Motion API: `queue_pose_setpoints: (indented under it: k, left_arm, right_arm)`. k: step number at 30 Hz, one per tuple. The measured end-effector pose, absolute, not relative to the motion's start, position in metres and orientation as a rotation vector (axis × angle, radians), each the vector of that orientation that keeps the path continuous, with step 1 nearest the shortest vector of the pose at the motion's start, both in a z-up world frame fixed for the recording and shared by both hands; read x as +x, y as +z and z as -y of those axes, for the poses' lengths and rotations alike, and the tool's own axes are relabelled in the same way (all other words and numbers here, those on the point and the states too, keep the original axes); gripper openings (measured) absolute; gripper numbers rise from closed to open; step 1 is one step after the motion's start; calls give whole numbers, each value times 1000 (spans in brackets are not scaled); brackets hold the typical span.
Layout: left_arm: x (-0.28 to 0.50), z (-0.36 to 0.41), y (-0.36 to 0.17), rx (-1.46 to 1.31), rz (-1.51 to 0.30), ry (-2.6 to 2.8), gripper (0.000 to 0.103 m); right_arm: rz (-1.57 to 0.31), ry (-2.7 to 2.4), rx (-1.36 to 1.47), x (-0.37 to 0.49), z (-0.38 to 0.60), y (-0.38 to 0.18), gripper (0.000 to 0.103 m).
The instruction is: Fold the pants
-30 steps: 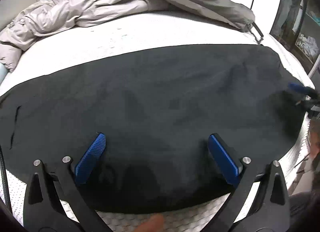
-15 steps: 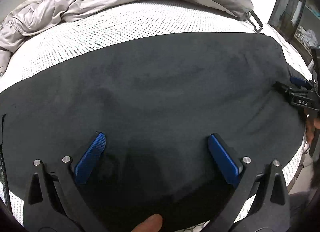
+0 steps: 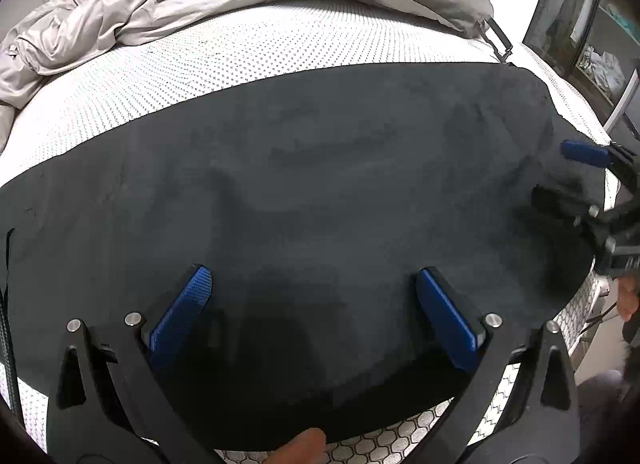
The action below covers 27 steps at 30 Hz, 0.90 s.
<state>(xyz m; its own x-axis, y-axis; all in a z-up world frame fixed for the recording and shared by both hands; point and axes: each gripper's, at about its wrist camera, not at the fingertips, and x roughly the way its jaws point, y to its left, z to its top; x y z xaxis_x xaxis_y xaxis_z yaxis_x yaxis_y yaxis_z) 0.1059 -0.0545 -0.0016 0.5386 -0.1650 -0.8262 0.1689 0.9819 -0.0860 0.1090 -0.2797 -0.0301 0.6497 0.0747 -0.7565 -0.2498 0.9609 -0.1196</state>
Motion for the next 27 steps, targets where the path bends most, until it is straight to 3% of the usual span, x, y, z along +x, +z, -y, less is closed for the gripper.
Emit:
queue_pose_setpoints:
  k: [6,17,27]
  left_arm:
    - [99,55,-4,17,-980,-180,102]
    - [81,102,24,64,-937,-122,102]
    - [94,176,27,183,-915,-198,102]
  right_arm:
    - [-888,217,-310,109,273,-67,102]
    - [-843,-13,-171,119,384,-55,102]
    - [-828,160,-107,120,356,-55,102]
